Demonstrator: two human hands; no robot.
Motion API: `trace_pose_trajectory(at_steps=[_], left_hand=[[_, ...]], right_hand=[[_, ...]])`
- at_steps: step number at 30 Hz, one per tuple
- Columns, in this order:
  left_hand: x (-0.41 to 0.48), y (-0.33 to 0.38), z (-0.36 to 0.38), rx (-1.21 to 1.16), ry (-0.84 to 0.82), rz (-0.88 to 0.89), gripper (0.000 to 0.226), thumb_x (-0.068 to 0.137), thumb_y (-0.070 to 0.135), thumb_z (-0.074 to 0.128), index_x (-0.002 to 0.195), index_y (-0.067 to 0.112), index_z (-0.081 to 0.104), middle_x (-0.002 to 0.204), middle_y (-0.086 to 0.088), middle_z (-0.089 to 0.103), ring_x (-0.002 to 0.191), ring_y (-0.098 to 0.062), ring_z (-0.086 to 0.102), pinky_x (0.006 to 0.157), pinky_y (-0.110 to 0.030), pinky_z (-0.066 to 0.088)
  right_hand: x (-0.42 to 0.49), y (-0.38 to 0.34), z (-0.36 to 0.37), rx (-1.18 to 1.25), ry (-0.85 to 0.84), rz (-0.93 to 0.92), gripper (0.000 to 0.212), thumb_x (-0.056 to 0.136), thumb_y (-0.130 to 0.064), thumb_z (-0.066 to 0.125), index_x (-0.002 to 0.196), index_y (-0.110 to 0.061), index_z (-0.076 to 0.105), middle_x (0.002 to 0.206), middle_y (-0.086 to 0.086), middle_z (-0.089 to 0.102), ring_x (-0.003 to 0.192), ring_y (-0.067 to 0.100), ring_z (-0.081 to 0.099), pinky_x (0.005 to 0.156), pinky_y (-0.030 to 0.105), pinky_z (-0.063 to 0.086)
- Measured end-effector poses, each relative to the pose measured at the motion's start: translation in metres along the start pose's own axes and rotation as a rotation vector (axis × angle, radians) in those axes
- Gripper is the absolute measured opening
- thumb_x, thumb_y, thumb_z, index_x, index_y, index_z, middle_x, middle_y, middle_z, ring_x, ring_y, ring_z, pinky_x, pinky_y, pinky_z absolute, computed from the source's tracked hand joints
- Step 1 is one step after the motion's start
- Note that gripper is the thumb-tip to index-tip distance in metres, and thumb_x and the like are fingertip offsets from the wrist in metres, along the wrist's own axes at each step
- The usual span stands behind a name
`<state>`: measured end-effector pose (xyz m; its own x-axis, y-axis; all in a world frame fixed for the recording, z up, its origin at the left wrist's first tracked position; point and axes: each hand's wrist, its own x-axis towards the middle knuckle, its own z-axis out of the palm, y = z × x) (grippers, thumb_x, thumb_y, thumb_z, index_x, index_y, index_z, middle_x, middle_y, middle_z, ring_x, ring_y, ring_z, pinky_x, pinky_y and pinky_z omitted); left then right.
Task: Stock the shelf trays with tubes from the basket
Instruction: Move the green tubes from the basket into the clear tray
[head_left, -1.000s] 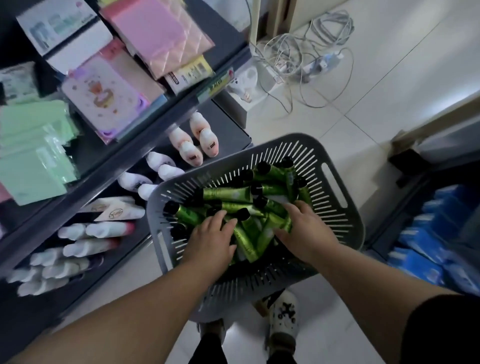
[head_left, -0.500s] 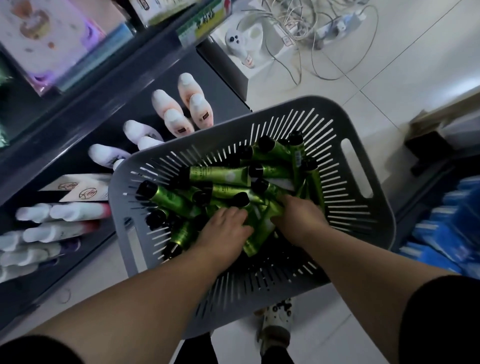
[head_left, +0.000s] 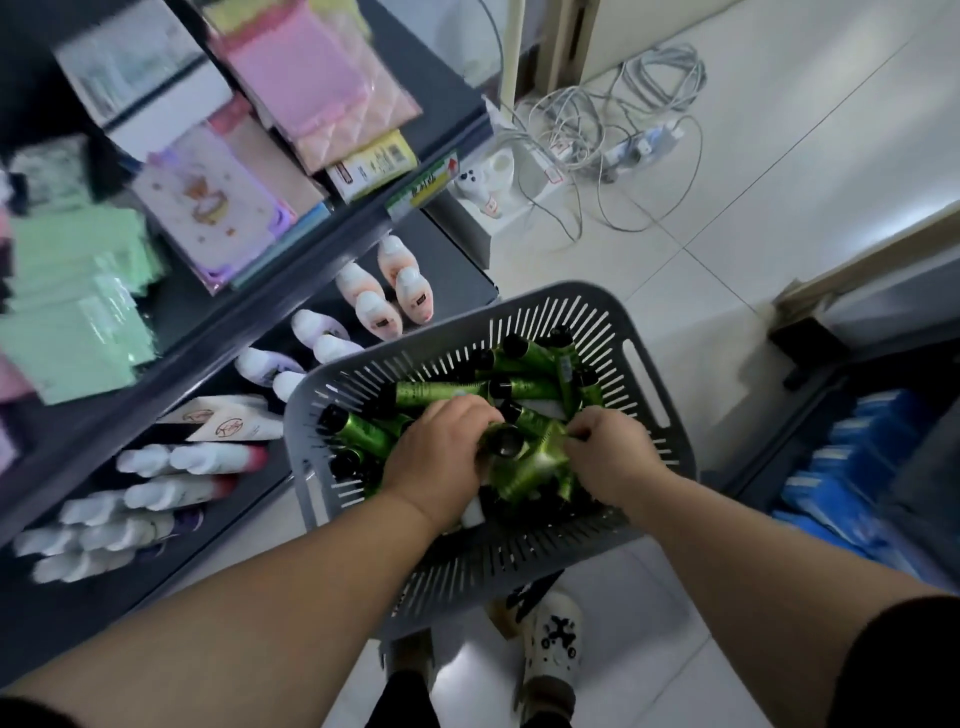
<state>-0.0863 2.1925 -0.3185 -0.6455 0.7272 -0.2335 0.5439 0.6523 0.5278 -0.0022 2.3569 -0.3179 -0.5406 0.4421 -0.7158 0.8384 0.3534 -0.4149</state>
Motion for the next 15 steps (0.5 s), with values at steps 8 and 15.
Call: trace_pose_trajectory(at_steps=[8,15], left_hand=[[-0.019,0.076,-0.122,-0.184,0.25,-0.19,0.043,0.087,0.035,0.063,0.126,0.027,0.046,0.103,0.003,0.065,0.096,-0.023,0.063,0.067,-0.026,0.04],[-0.071,0.126,-0.223,-0.161,0.397,-0.156,0.074,0.091,0.03,0.058,0.142,0.056,0.01,0.084,-0.002,0.065,0.068,-0.018,0.058,0.065,-0.036,0.05]], right_hand=[[-0.078,-0.048,-0.08,0.367,0.181,-0.037,0.012,0.091,-0.023,0.061,0.079,-0.02,0.061,0.082,0.008,0.067,0.065,0.022,0.064,0.059,0.033,0.058],[-0.158,-0.102,-0.14,0.875,0.105,-0.111,0.009,0.098,-0.015,0.052,0.094,-0.013,0.061,0.102,0.02,0.062,0.092,0.034,0.066,0.063,0.038,0.059]])
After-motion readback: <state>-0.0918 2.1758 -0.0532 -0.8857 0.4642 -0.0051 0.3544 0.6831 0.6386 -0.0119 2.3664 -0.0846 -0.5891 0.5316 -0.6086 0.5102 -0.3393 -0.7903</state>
